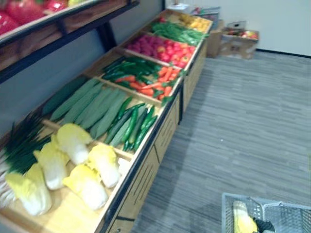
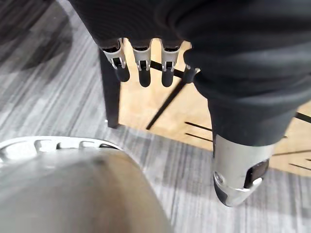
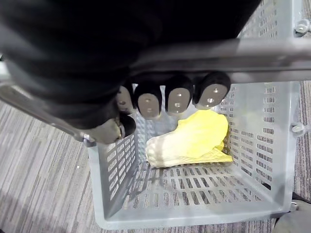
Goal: Pick vegetable in the basket
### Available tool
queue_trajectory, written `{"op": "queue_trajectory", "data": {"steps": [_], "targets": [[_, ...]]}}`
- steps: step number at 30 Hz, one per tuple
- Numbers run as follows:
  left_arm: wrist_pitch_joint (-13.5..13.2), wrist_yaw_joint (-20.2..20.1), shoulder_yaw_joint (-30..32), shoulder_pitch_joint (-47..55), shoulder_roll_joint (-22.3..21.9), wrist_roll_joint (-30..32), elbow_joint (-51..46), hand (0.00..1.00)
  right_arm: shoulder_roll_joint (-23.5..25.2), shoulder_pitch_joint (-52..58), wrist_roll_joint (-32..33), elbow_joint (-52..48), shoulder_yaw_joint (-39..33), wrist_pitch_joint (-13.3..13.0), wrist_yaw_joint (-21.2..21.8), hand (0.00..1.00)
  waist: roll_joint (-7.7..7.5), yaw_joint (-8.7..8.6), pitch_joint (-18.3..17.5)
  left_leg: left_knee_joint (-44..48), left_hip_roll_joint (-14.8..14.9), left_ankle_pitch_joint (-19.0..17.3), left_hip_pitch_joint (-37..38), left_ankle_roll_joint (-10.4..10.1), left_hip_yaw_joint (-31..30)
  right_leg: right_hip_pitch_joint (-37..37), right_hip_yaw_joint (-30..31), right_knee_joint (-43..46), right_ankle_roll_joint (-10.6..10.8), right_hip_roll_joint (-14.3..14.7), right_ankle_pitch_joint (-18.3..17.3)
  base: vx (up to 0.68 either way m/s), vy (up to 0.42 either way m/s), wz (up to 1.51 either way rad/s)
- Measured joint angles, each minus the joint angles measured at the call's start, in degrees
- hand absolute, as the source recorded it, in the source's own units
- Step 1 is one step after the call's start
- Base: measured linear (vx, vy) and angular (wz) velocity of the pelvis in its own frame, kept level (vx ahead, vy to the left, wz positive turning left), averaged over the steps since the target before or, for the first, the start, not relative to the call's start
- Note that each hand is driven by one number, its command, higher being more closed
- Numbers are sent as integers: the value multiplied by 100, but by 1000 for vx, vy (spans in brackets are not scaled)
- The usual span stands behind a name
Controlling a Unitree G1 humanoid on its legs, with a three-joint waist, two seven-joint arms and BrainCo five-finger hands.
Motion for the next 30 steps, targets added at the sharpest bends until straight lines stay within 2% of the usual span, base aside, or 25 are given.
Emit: {"op": "queue_trajectory", "data": {"steps": [4, 5, 6, 7, 8, 9, 10, 11, 12, 13, 14, 15, 16, 17, 20, 24, 26, 28, 29, 30], "targets": [[-25, 43, -216, 69, -24, 4, -18, 0, -7, 107, 0, -50, 236, -18, -2, 100, 10, 1, -17, 626, 419, 338, 374, -93, -199, 243, 176, -8, -53, 93, -30, -9, -107, -39], [-59, 50, -217, 122, -11, 15, -21, 0, -5, 106, -28, -99, 342, -27, 3, 100, -24, 35, -21, 965, 517, 564, 352, -56, -608, 301, 397, -131, -81, 93, -42, 60, -75, -84], [-98, 47, -211, 222, 20, 28, -60, 0, 22, 76, -39, -193, 483, -30, 14, 100, -107, 80, 14, 1570, 601, 616, 94, -214, -1361, 412, 789, -318, -160, 27, -89, 73, -56, -86], [-107, 59, -202, 246, 50, 29, -74, 0, 65, 52, -39, -272, 521, -30, 10, 100, -142, 82, 30, 1629, 400, 323, -128, -433, -1889, 418, 1026, -406, -193, -64, -109, 28, 36, -83], [-106, 64, -214, 221, 67, 33, -113, 0, 52, -35, -38, -352, 520, -29, -3, 100, -215, 87, 82, 1449, -247, -287, -575, -564, -2876, 366, 1400, -532, -193, -294, -109, -22, 203, -80], [-111, 97, -223, 234, 67, 29, -173, 0, 101, -127, -35, -358, 504, -29, -1, 100, -342, 209, 171, 919, -1047, -557, -803, -559, -3675, 360, 1737, -671, -192, -528, -108, -36, 243, -83], [-123, 120, -217, 246, 69, 21, -175, 0, 141, -152, -35, -366, 504, -29, 3, 100, -375, 255, 192, 585, -1368, -591, -875, -530, -4046, 366, 1838, -731, -188, -599, -105, 0, 233, -88], [-168, 171, -219, 255, 66, 18, -167, 0, 196, -179, -38, -428, 513, -29, 17, 100, -344, 297, 222, -221, -1846, -504, -920, -560, -4708, 357, 1964, -786, -130, -600, -71, 52, 226, -80], [-185, 174, -231, 290, 29, 15, -169, 0, 241, -202, -38, -457, 572, -30, 55, 100, -238, 327, 275, -823, -1984, -133, -866, -562, -5126, 351, 2057, -832, -47, -470, -38, 105, 300, -108], [-220, 123, -191, 309, -14, -26, -182, 0, 365, -220, -41, -497, 656, -48, 87, 100, -200, 378, 337, -1026, -1965, -163, -759, -417, -5316, 353, 2189, -935, 156, -301, -37, 141, 329, -86], [-272, -139, -208, 340, 70, -142, -223, 0, 489, -217, -41, -526, 683, -89, 98, 100, -242, 376, 358, -1024, -2041, -174, -755, -419, -5298, 355, 2193, -1010, 186, -355, -25, 109, 223, -79], [-343, -378, -296, 349, 237, -217, -325, 0, 661, -207, -40, -678, 735, -106, 175, 100, -472, 379, 476, -1004, -2109, -173, -781, -420, -5410, 298, 2187, -1120, 285, -406, 38, 16, 128, -43], [-345, -455, -399, 335, 396, -218, -330, 0, 710, -227, -44, -736, 808, -161, 187, 100, -622, 362, 518, -1021, -2173, -175, -885, -418, -5475, 216, 2207, -1229, 298, -453, 46, -42, 51, -37], [-349, -459, -467, 330, 449, -213, -332, 0, 701, -212, -44, -800, 841, -226, 185, 100, -660, 355, 525, -1027, -2189, -175, -942, -418, -5469, 168, 2207, -1293, 352, -463, 77, -70, 39, -20], [-291, -332, -564, 166, 467, -162, -155, 0, 602, -187, -42, -953, 841, -257, 176, 100, -582, 350, 598, -1039, -2214, -142, -992, -369, -5480, 163, 2213, -1470, 509, -430, 152, -59, -2, -9], [-205, -44, -633, 107, 257, -149, -111, 0, 410, -150, -41, -995, 817, -253, 163, 100, -315, 343, 624, -1398, -2245, 15, -908, -305, -5468, -62, 2350, -1334, 655, -404, 85, -68, -53, -13], [-196, 2, -682, 102, 271, -148, -112, 0, 450, -121, -41, -1012, 717, -248, 160, 100, -321, 346, 636, -1400, -2251, -58, -855, -340, -5414, -169, 2460, -1100, 671, -432, -53, 15, -15, -21], [-225, -70, -740, 112, 343, -157, -116, 0, 506, -45, -35, -1105, 587, -235, 146, 100, -408, 372, 636, -1313, -2297, -298, -782, -342, -5423, -233, 2505, -787, 737, -515, -169, 56, 13, -35], [-215, -77, -797, 87, 342, -156, -109, 0, 510, -57, -32, -1094, 563, -218, 132, 100, -400, 382, 651, -1316, -2210, -367, -706, -337, -5396, -623, 2484, 13, 734, -523, -159, 47, 44, -51], [-214, -42, -878, 104, 424, -148, -109, 0, 580, -106, -25, -1176, 559, -281, 57, 100, -442, 342, 669, -1316, -2179, -414, -615, -354, -5314, -1110, 2385, 1067, 638, -631, -55, 50, 48, -52]]}}
